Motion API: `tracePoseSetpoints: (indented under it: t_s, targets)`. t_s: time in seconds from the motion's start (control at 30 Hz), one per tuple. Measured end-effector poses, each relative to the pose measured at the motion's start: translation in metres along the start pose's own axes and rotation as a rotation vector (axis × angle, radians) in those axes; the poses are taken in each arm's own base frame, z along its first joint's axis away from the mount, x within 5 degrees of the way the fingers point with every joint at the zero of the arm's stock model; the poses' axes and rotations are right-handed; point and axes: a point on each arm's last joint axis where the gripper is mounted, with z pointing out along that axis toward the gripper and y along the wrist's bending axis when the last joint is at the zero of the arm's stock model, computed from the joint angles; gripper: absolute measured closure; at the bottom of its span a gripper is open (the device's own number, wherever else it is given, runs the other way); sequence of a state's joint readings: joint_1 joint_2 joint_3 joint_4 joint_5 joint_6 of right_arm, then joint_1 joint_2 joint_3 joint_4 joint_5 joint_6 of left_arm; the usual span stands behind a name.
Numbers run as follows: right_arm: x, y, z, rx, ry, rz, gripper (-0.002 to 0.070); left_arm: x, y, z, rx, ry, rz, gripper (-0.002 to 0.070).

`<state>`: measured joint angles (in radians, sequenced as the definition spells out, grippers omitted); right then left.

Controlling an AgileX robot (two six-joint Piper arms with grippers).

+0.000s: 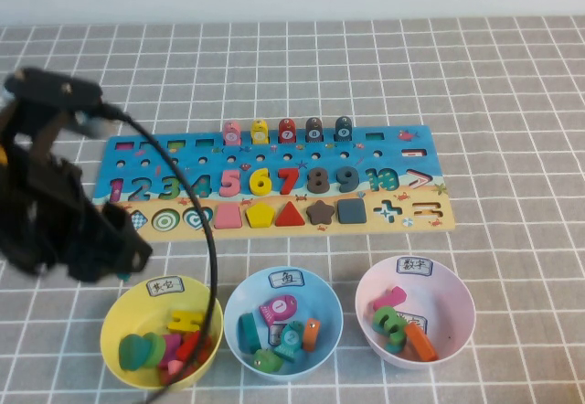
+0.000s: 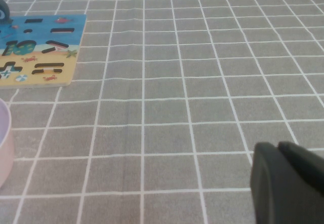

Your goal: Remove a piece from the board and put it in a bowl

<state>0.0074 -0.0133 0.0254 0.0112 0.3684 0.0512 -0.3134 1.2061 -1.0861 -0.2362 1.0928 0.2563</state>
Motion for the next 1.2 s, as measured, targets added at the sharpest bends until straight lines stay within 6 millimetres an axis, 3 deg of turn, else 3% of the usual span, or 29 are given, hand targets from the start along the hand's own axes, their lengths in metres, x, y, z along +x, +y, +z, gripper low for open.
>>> tracePoseSetpoints:
  t_s: [0.2, 0.5, 0.93, 1.2]
  targets:
    - [0.000, 0.000, 0.000, 0.000, 0.000, 0.000, 0.0694, 0.027, -0.029, 0.024, 0.066, 0.009, 0.088, 0.0360]
    - [0.000, 0.000, 0.000, 0.000, 0.000, 0.000, 0.0694, 0.018, -0.068, 0.037, 0.136, -0.145, 0.190, 0.0360]
    - [0.000, 0.000, 0.000, 0.000, 0.000, 0.000, 0.0694, -0.032, -0.130, 0.112, 0.182, 0.038, 0.300, 0.0360]
    - [0.000, 0.000, 0.000, 0.000, 0.000, 0.000, 0.0694, -0.060, -0.161, 0.135, 0.133, 0.097, 0.338, 0.0360]
